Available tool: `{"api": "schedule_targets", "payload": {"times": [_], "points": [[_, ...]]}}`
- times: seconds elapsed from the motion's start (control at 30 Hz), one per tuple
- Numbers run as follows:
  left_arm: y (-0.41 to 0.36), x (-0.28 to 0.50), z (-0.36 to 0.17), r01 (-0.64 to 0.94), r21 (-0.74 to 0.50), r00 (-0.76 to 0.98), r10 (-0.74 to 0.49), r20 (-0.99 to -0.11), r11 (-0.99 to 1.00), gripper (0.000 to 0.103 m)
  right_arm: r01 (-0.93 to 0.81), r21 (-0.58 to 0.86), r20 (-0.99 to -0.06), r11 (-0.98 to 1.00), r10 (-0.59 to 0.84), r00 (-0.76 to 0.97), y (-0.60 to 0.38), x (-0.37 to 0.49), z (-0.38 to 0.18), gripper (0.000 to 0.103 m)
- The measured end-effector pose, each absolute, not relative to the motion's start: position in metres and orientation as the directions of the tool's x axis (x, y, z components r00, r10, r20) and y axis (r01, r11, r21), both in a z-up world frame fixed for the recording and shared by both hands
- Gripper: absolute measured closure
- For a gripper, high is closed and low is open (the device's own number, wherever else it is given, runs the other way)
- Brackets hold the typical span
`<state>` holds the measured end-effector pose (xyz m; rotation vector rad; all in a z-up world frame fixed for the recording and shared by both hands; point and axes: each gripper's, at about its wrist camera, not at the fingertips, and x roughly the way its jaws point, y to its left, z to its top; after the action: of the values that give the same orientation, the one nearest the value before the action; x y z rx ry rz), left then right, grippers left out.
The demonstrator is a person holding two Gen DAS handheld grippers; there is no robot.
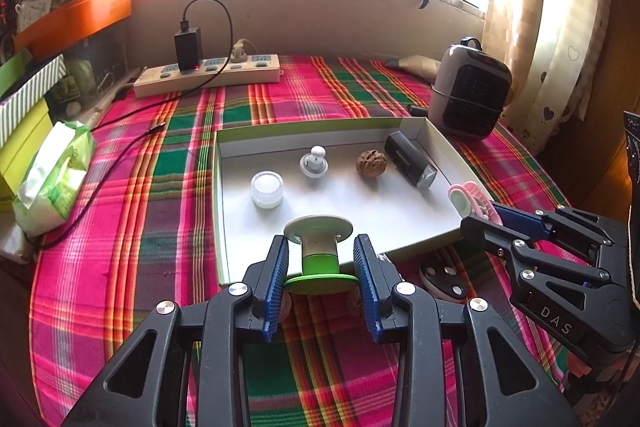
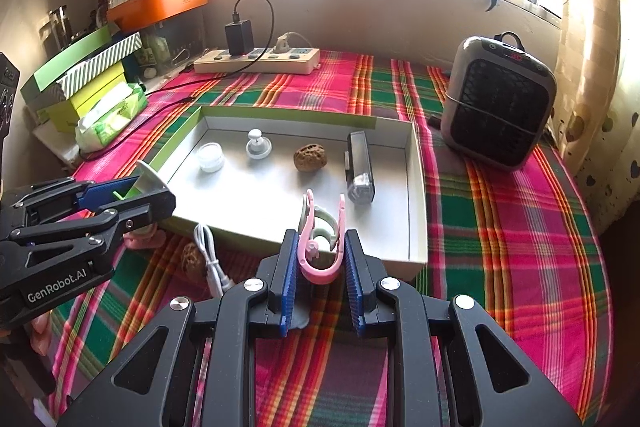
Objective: Organize objects
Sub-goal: 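Carry the pink hook with the right gripper while the left gripper carries the spool into the tray, then open the right gripper in the tray while the left gripper releases the spool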
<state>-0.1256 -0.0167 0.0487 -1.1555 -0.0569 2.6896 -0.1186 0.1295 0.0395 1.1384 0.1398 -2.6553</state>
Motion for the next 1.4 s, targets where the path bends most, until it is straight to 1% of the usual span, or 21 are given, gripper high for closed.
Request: {"api": "schedule_targets", "payload": {"times": [0.37,0.9,1.0,1.4], "points": [[-0.017,-0.150,0.049,-0.173,-0.113,-0.673,0.202,-0.712,-0.978,0.071,0.286,0.016,-0.741,-0.958,-0.204,-0.640,0.123,-0.147,0.034,0.080],[-0.018,-0.184,0.026,-0.154,-0.099,-0.624,0.174,-0.762,-0.983,0.071,0.310,0.017,-0.781,-0.951,-0.206,-0.589,0.116,-0.183,0.014,0.080],[-0.016,-0.186,0.024,-0.153,-0.070,-0.632,0.152,-0.760,-0.986,0.071,0.317,0.014,-0.787,-0.948,-0.206,-0.582,0.114,-0.186,0.011,0.080],[-0.015,-0.199,0.013,-0.150,-0.062,-0.610,0.142,-0.780,-0.987,0.071,0.318,-0.012,-0.805,-0.948,-0.180,-0.566,0.113,-0.199,0.002,0.080]]}}
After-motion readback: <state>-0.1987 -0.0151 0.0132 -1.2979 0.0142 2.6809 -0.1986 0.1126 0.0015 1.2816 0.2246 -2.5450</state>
